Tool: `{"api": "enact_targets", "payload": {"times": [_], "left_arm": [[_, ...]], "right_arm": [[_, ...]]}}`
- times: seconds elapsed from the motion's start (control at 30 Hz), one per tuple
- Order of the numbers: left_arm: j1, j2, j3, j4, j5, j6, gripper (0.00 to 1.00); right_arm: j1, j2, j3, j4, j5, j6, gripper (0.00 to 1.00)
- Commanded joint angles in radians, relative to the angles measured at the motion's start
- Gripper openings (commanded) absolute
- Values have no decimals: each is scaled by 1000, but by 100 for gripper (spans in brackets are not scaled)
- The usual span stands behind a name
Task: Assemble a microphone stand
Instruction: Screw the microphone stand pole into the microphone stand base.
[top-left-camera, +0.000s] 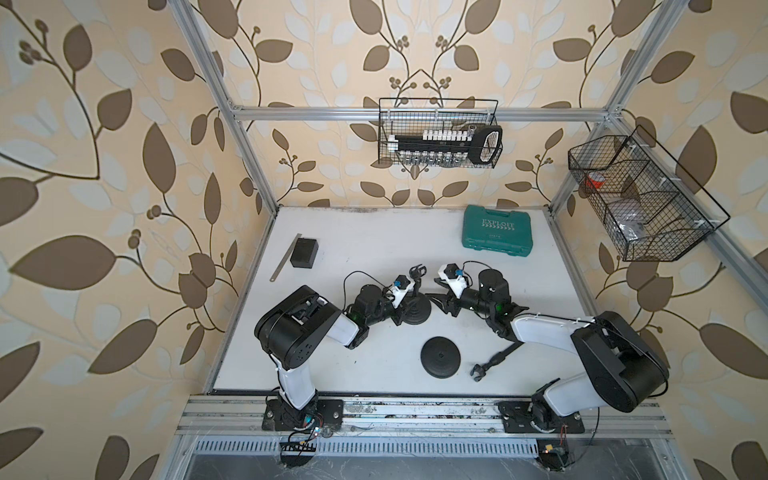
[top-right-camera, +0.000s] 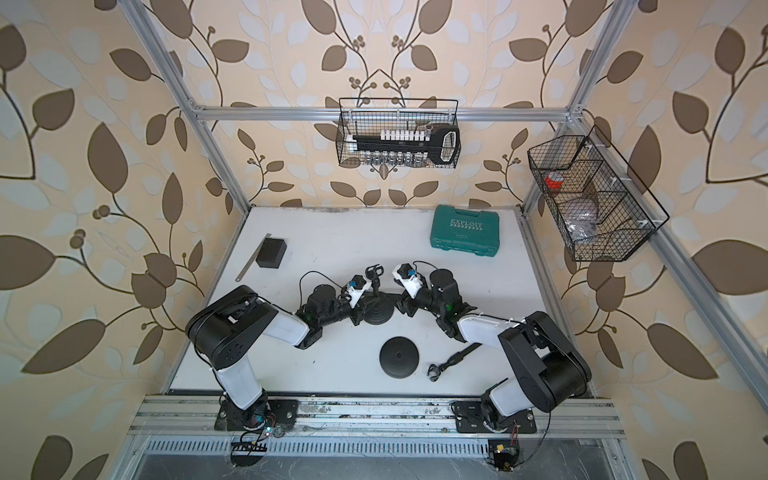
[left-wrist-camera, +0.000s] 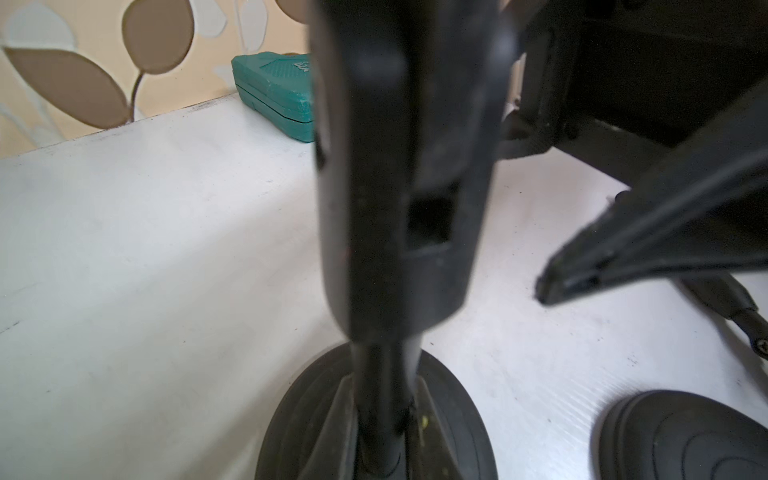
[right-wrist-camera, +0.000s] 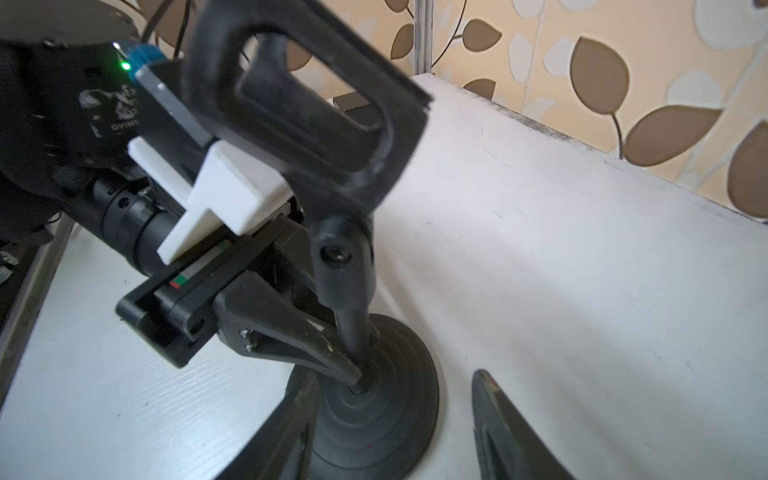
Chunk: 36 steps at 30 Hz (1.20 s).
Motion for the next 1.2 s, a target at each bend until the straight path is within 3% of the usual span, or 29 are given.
{"api": "enact_targets", "payload": {"times": [0.0, 0.33, 0.8, 1.0, 1.17], "left_arm": [[-10, -5, 12, -32, 14, 18, 9], [-12, 8, 14, -24, 14, 16, 9], [-12, 23, 20, -24, 19, 14, 9], [-12, 21, 23, -33, 15, 18, 9], [-12, 26, 25, -34, 12, 21, 9]], "right_arm": [[-22, 3, 88, -131, -201, -84, 57], [-25, 84, 248, -288, -329, -183, 56], [-17, 211, 365, -277, -413, -169, 54], [-12, 252, 389, -260, -428, -162, 40], [-13, 261, 365, -225, -421, -158, 15]]}}
